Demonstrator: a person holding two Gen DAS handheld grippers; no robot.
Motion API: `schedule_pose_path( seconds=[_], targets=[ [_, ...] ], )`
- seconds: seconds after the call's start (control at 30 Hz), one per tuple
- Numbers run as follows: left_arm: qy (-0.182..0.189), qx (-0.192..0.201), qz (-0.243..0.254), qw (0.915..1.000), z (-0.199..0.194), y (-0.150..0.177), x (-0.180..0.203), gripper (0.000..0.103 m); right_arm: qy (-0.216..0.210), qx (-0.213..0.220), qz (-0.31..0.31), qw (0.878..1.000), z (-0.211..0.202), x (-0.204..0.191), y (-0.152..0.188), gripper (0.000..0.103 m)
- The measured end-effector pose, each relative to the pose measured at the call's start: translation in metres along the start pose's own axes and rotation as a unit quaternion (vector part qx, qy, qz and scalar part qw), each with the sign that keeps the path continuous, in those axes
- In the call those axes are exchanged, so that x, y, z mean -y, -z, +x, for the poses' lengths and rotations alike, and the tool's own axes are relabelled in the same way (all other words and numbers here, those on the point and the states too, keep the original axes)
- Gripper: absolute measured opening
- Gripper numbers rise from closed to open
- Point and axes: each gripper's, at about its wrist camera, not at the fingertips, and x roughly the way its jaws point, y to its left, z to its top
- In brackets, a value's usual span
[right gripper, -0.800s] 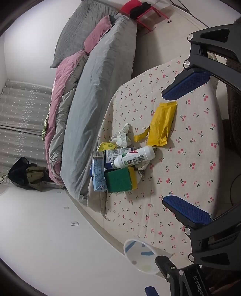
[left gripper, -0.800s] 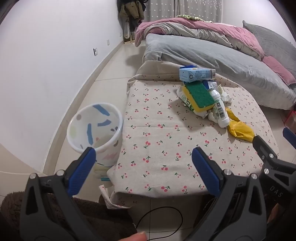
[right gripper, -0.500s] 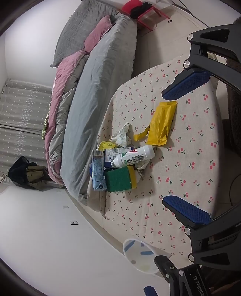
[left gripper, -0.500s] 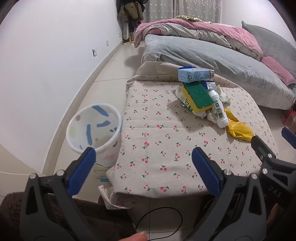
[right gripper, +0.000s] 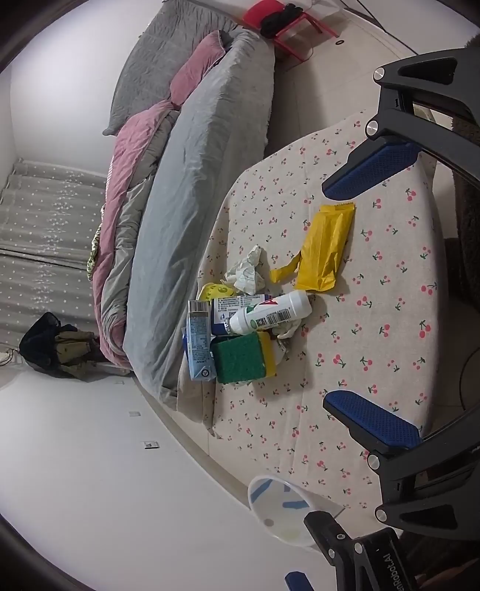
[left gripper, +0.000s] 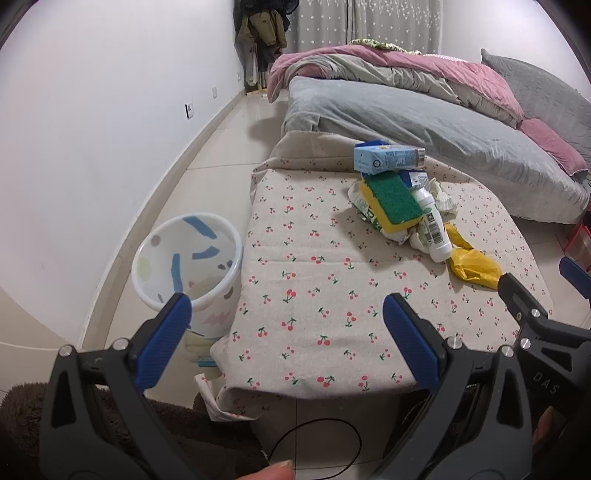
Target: Collect trash
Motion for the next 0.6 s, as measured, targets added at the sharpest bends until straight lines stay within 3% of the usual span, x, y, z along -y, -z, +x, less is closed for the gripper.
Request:
schedule_pose_path(
  seconds=[0.23,0.6],
  targets=[
    [-0.005,0.023,-0.003,0.9997,-0.007,-0.001,-0.003,0.103,0.002,0.026,-0.009,1.0,-0.011,-0.004,-0.002,0.103],
    [-0.005,0.026,-0.008,0.9996,-0.009,-0.001,-0.005,0.103,0.003,0.027,-0.007,1.0,-0.013,-0.002,-0.003,0.103]
  ],
)
